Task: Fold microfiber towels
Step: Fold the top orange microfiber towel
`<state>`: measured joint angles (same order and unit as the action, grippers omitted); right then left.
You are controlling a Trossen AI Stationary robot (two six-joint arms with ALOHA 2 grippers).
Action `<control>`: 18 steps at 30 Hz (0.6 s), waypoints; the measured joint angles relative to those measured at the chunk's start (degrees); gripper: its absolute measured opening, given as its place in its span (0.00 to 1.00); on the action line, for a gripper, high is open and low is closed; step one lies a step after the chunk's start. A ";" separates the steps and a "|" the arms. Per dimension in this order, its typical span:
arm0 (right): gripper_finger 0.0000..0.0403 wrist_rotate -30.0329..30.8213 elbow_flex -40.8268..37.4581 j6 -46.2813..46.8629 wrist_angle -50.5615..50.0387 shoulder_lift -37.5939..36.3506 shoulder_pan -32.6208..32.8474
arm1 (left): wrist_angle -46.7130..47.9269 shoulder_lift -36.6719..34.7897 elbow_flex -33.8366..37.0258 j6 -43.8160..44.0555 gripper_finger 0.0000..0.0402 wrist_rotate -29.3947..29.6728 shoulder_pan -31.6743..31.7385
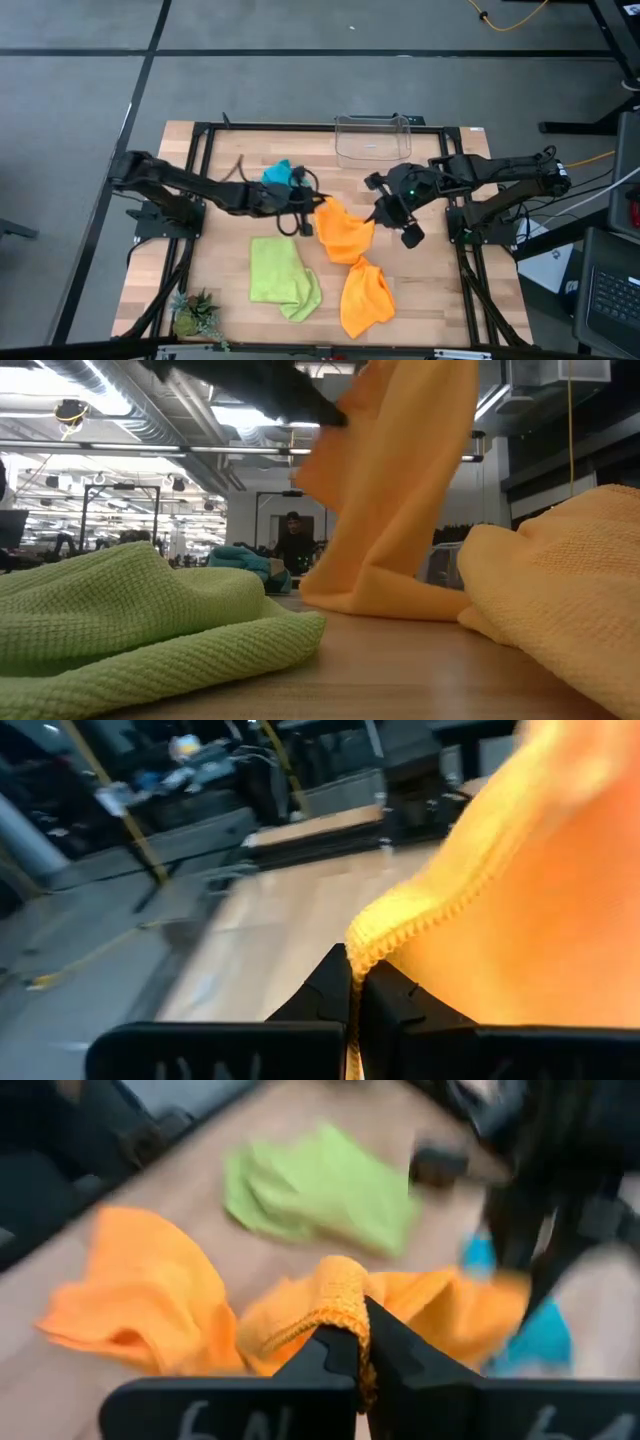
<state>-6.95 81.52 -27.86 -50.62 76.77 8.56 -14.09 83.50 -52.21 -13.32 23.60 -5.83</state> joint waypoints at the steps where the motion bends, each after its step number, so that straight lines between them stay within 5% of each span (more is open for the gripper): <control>1: 0.00 2.69 0.00 1.55 -1.46 0.00 0.00 | 2.52 -1.89 -0.50 -0.51 0.00 1.12 0.00; 7: 0.00 20.93 0.00 4.27 -3.81 0.00 -0.04 | 12.76 -10.02 -5.83 -1.98 0.00 3.79 0.85; 18: 0.00 60.90 0.02 -23.52 -1.97 0.00 -1.16 | 19.27 -10.28 -18.05 -12.25 0.00 4.15 6.21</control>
<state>53.95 81.54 -51.39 -52.58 76.77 7.40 5.18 73.22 -70.26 -25.57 27.75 0.38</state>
